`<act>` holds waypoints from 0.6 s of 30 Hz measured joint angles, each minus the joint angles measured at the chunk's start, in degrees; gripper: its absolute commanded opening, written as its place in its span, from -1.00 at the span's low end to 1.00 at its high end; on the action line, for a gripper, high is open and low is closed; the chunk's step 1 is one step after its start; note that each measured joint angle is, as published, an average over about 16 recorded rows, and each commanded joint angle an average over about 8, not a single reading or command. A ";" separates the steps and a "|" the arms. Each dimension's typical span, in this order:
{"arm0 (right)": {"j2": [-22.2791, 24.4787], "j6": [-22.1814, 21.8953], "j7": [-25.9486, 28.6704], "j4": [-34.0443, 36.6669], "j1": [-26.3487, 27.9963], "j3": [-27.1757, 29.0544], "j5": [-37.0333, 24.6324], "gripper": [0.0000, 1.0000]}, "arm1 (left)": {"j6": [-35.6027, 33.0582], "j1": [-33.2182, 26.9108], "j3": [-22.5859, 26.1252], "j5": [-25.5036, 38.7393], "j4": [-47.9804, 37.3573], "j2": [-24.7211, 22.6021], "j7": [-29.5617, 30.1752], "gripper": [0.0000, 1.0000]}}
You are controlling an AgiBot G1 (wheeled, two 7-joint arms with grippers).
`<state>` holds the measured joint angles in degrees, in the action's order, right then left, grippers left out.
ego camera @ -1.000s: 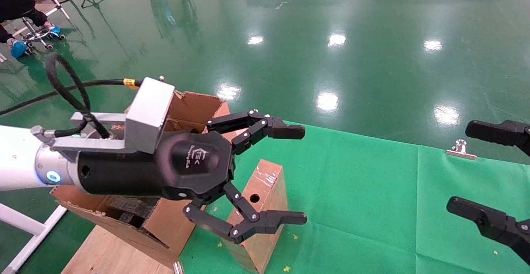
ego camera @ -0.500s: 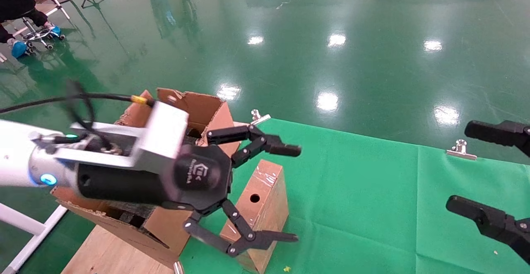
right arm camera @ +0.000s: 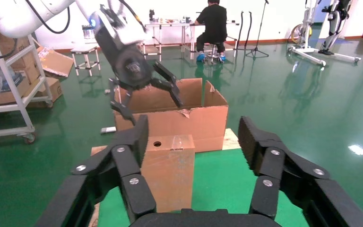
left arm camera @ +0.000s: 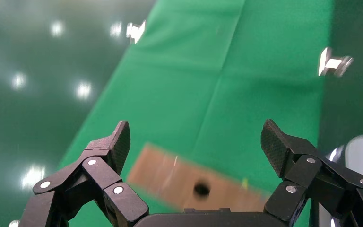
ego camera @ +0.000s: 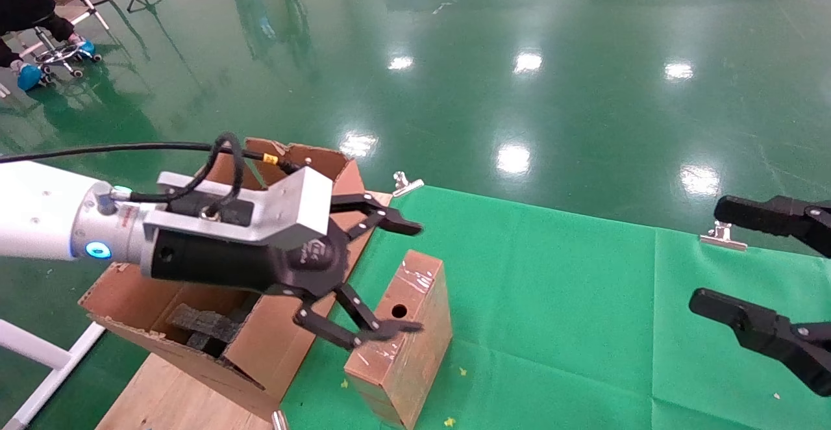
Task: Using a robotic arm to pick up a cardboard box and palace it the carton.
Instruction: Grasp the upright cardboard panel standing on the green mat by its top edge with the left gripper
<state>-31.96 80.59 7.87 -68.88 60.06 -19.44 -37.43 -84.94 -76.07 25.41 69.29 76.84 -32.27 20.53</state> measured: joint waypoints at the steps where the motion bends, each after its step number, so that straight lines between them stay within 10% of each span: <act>1: 0.00 0.00 0.00 0.00 0.00 0.00 0.00 -1.00 | -0.01 -0.61 0.52 1.19 -0.03 -0.26 1.15 1.00; 18: 0.00 0.00 0.00 0.00 0.00 0.00 0.00 -1.00 | -4.06 -13.65 12.41 19.02 -0.34 -7.36 33.32 1.00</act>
<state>-31.96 80.59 7.87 -68.88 60.06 -19.44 -37.43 -89.00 -89.72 37.82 88.32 76.50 -39.63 53.85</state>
